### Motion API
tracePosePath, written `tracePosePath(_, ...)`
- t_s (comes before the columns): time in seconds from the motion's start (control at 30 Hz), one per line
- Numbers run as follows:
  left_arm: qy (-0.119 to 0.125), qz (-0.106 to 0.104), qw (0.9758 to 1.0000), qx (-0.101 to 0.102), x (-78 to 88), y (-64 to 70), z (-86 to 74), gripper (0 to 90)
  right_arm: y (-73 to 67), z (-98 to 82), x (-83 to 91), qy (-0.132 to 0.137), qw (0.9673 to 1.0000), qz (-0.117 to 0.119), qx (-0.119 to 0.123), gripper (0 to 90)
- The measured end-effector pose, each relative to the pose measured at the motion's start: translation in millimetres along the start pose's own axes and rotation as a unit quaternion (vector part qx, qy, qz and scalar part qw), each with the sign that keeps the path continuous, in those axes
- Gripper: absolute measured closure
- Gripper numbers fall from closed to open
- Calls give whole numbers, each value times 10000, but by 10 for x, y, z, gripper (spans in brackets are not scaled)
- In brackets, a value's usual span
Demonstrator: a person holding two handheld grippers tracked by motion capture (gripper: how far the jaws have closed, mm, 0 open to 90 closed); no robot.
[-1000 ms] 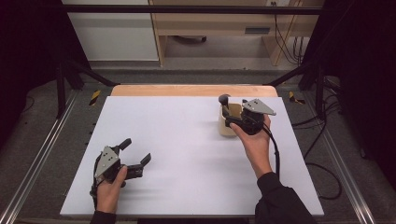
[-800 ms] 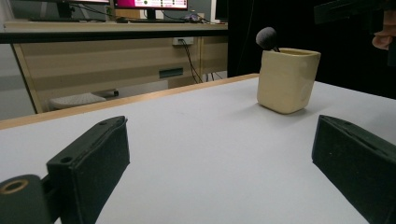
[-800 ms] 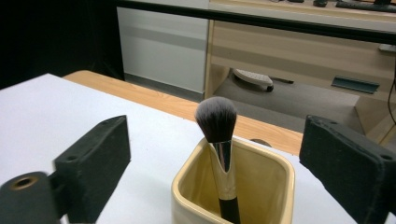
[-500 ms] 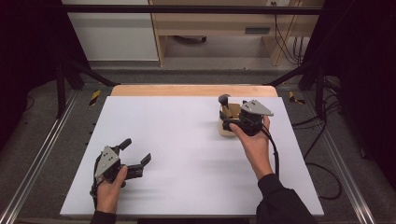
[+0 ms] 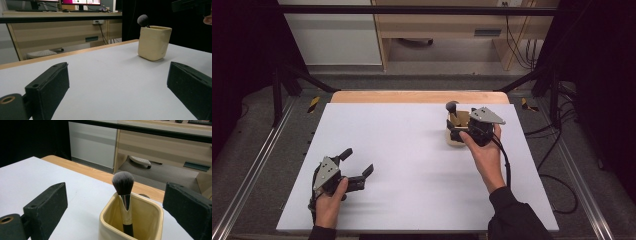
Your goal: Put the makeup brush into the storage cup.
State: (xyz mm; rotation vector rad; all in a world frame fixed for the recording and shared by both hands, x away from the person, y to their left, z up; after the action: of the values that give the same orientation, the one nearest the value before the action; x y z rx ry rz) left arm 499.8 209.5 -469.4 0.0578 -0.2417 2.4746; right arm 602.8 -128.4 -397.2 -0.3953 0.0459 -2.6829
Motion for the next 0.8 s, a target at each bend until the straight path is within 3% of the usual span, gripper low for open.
tracePosePath(0.8,-8,-12,10000,-12,-3,5,-3,39,95,32,145,-86,9999,87,-49,56)
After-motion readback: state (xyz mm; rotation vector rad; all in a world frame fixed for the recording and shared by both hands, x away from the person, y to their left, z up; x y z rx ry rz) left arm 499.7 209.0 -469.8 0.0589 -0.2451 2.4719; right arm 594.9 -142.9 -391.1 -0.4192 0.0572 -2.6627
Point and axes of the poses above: each handheld gripper's, and its own axes: x roughly backward along the jaws, z roughly out of its top, y roughly to its right, the point moved 8 cm from there along -x, roughly forward along the jaws, and after that the axes turned 9 degrees about -x, right-handed, at the moved point
